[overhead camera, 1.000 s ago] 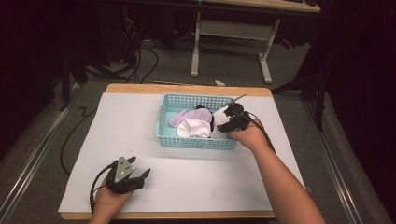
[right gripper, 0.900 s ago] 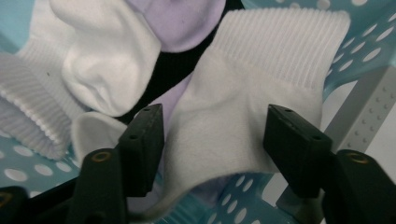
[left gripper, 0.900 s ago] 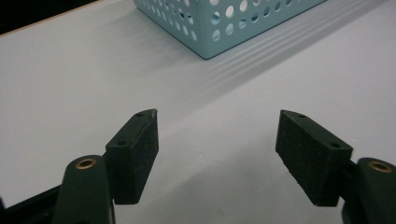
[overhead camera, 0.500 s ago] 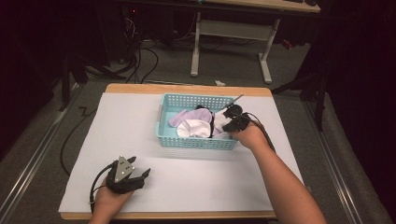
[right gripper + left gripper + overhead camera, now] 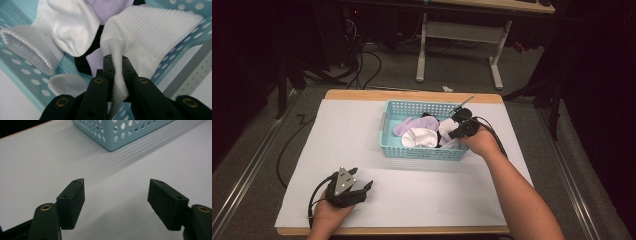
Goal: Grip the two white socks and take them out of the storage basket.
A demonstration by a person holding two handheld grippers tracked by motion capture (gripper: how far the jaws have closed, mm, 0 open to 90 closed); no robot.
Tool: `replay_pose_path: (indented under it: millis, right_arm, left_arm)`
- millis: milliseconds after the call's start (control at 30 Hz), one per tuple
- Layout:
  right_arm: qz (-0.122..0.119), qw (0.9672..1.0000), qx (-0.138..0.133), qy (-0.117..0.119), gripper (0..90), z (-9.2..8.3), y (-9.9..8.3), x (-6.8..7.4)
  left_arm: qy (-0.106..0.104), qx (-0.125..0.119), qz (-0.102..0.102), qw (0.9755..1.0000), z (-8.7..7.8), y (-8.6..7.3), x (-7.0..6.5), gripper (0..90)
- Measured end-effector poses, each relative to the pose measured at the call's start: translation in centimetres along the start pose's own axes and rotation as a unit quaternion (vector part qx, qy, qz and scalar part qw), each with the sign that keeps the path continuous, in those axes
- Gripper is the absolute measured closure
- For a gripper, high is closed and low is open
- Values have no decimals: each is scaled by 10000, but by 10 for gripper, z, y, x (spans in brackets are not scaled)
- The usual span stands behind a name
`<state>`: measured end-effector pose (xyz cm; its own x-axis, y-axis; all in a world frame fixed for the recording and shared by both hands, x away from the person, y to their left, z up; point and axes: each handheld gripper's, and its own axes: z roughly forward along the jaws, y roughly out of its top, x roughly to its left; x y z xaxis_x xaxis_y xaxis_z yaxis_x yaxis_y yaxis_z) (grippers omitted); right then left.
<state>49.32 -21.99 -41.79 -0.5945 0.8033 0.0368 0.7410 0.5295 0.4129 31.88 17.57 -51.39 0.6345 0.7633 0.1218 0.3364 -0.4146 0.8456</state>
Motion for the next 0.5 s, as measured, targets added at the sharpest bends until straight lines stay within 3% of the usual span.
replay_pose_path:
  millis: [500]
  right_arm:
    - [262, 9971, -636, 329, 860, -29, -1, -8]
  left_arm:
    - [0, 6, 5, 10000, 0, 0, 0, 305]
